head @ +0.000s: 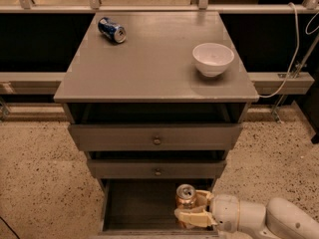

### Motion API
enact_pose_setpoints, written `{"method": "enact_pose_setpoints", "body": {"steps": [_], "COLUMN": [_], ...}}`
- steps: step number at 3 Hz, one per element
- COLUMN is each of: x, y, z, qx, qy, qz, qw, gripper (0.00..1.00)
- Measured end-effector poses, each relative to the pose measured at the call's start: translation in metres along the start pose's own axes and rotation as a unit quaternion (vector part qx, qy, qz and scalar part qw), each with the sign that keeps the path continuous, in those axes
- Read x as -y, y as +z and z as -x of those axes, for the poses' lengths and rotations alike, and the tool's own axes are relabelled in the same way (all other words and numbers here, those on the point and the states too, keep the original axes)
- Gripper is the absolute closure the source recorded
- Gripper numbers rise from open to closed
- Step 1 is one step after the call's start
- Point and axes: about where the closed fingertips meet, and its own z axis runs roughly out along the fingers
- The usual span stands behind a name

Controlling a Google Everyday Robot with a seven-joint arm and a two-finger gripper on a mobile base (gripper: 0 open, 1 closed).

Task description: Place orange can into bottom drawer

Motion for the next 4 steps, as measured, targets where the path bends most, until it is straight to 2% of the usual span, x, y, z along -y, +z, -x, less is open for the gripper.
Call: {"method": "enact_pose_setpoints", "body": {"steps": [1,2,3,4], "x": [0.016,0.052,0.097,0.131], "y": [0.008,0.027,0.054,0.078], "z": [-0.002,0.004,-0.014,-0.04], "qx": [0.024,0.079,0.12,0.116], "qy": [-0.015,-0.081,-0.164,-0.203], "qz": [-0.007,-0.012,0.002,0.006], "qw": [0.9996,0.9935,0.9791,0.9722], "gripper": [1.0,1.0,1.0,1.0]}}
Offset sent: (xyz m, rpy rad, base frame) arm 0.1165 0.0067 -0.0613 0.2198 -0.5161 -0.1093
